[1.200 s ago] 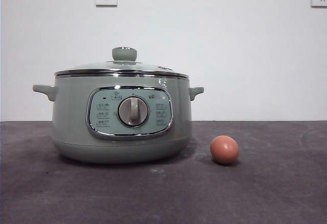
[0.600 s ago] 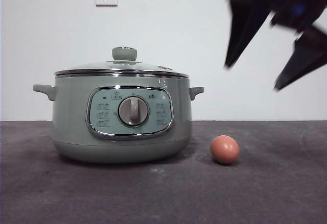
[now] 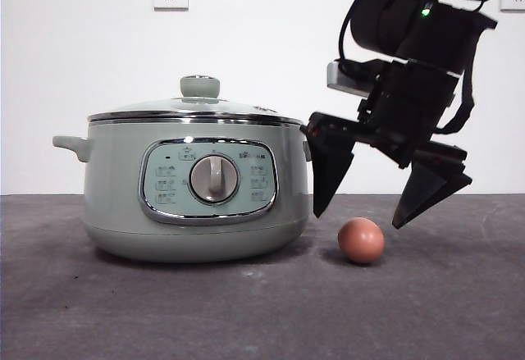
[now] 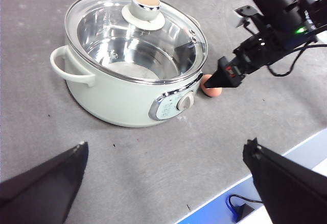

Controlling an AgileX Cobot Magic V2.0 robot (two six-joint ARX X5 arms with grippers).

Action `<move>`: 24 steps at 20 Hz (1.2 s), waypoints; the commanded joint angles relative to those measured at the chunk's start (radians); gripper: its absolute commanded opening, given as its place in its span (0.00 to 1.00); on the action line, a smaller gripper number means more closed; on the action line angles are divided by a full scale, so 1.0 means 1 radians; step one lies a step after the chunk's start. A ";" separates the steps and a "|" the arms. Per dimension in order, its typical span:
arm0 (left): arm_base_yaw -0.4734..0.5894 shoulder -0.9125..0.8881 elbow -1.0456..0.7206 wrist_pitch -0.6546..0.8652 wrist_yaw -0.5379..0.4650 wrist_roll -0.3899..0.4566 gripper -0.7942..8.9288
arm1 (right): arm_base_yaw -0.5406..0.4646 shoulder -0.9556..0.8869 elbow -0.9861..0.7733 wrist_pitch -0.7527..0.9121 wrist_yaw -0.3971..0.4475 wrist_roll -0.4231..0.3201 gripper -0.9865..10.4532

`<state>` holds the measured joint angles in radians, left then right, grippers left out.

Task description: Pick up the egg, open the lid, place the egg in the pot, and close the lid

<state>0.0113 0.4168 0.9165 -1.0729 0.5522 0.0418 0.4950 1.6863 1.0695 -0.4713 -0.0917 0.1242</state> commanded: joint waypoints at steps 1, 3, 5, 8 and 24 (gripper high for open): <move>0.001 -0.002 0.000 0.001 0.000 0.007 0.79 | 0.006 0.036 0.001 0.010 0.039 0.018 0.55; 0.001 -0.002 0.000 0.001 0.000 0.007 0.79 | 0.010 0.053 0.001 0.020 0.042 0.019 0.55; 0.001 -0.002 0.000 0.001 -0.001 0.007 0.79 | 0.010 0.055 0.001 0.028 0.043 0.026 0.49; 0.001 -0.002 0.000 0.001 -0.001 0.007 0.79 | 0.012 0.055 0.001 0.035 0.042 0.051 0.36; 0.001 0.028 0.000 0.019 0.000 0.004 0.79 | 0.016 -0.051 0.001 -0.048 0.042 0.024 0.07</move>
<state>0.0113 0.4473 0.9165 -1.0611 0.5526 0.0418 0.5068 1.6375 1.0698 -0.5316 -0.0517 0.1596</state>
